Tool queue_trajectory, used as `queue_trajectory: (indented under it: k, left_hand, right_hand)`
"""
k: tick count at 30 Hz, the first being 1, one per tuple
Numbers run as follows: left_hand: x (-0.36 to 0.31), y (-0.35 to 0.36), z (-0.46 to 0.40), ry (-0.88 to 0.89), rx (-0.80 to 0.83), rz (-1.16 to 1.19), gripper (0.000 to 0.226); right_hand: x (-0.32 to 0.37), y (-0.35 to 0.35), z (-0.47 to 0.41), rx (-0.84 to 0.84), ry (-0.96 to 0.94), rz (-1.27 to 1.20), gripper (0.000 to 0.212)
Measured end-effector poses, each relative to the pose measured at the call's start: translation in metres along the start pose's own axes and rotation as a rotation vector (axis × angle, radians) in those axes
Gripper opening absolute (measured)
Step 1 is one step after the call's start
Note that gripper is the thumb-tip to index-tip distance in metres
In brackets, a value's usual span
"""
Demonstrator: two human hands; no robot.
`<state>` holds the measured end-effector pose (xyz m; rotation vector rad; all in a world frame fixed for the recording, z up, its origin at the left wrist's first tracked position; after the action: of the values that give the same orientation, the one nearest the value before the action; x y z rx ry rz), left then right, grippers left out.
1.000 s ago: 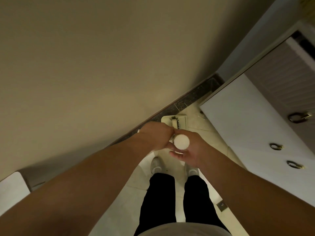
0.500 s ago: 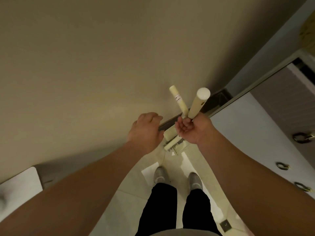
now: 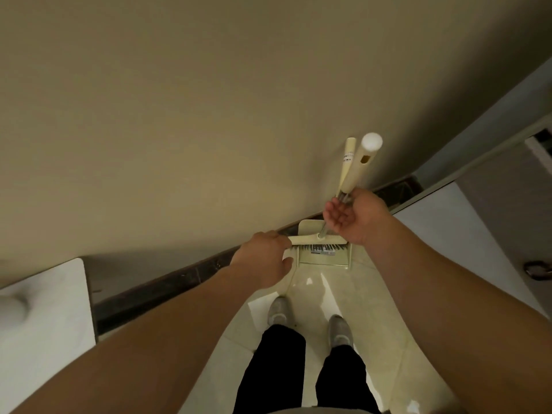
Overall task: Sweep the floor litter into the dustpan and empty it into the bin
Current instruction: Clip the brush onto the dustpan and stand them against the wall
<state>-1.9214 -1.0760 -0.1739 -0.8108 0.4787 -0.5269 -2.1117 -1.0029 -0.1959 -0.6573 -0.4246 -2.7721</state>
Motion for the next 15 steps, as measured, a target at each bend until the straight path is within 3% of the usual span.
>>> queue_trajectory:
  k: [4,8,11,15]
  left_hand:
    - [-0.01,-0.003,0.012,-0.008,0.016,0.0,0.042]
    - [-0.021,-0.013,0.019,-0.021,0.002,-0.009,0.038]
    - [-0.031,-0.024,0.017,-0.04,-0.055,0.011,0.036]
    - [-0.047,-0.029,0.012,-0.044,-0.07,0.022,0.033]
  right_hand:
    - [0.011,-0.007,-0.005,-0.021,-0.092,0.3,0.03]
    - [0.035,-0.008,-0.009,-0.046,-0.426,0.764,0.07]
    - [0.051,-0.005,-0.017,-0.052,-0.539,0.85,0.093]
    - [0.051,-0.004,-0.03,0.049,-0.497,0.844,0.064]
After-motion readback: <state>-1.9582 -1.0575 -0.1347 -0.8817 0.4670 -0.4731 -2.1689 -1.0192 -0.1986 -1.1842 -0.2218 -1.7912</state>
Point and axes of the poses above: each hand's wrist, its own z-axis away from the middle knuckle, its own y-axis out of the palm, x = y × z, the point moved 6 cm from there along -z, towards the middle knuckle, and after that the axes turned 8 degrees about -y, right-handed, at the moved point
